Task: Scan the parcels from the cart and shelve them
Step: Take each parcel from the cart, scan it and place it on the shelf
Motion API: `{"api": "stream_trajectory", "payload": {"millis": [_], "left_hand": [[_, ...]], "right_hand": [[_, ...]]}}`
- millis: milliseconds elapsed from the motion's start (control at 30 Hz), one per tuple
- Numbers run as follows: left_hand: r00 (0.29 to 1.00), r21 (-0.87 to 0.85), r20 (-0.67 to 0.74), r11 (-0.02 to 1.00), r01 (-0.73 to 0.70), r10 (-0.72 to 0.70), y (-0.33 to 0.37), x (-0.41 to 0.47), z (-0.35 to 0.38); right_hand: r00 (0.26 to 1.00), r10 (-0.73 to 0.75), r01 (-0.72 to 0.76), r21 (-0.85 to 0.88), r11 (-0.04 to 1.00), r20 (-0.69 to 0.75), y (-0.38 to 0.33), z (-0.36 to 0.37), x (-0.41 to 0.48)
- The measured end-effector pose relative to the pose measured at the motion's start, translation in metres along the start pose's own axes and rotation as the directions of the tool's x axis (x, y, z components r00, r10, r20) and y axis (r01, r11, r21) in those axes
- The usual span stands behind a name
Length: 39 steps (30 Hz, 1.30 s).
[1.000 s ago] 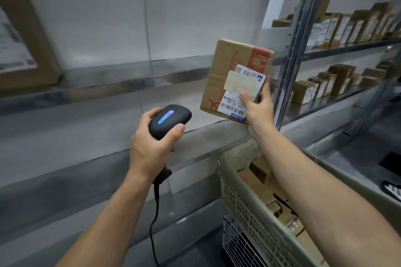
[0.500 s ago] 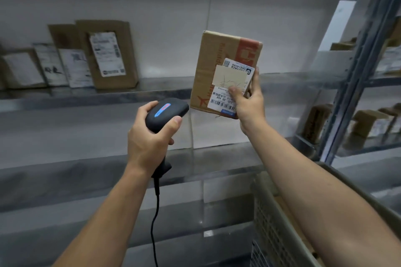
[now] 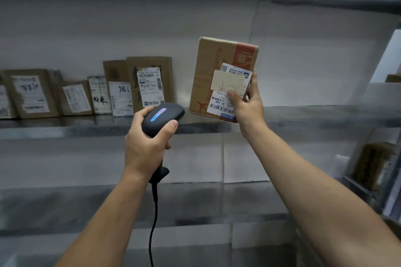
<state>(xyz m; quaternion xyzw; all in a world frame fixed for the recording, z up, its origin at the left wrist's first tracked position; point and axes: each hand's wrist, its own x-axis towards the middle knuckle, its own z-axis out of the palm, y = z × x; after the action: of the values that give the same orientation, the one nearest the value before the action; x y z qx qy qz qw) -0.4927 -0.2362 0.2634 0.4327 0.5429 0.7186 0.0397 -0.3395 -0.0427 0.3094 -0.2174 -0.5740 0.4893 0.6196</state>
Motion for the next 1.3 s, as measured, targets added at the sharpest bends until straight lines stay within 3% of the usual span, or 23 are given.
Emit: {"api": "stream_trajectory", "payload": {"millis": [200, 467, 867, 1300], "left_hand": [[1.000, -0.016, -0.019, 1.000, -0.019, 0.019, -0.025, 0.045, -0.011], [1.000, -0.017, -0.018, 1.000, -0.002, 0.002, -0.052, 0.083, -0.030], [1.000, -0.041, 0.022, 0.999, 0.000, 0.001, -0.077, 0.105, -0.034], [0.998, -0.057, 0.060, 0.998, -0.015, 0.019, -0.090, 0.118, -0.022]], "right_hand": [[1.000, -0.003, 0.002, -0.074, 0.997, -0.013, 0.030, 0.036, 0.036], [0.995, -0.042, 0.067, -0.287, 0.956, 0.091, 0.069, 0.063, 0.054], [0.987, -0.019, 0.069, -0.318, 0.946, 0.157, 0.091, 0.077, 0.078], [0.994, -0.004, 0.049, -0.408, 0.912, 0.109, 0.093, 0.088, 0.092]]}}
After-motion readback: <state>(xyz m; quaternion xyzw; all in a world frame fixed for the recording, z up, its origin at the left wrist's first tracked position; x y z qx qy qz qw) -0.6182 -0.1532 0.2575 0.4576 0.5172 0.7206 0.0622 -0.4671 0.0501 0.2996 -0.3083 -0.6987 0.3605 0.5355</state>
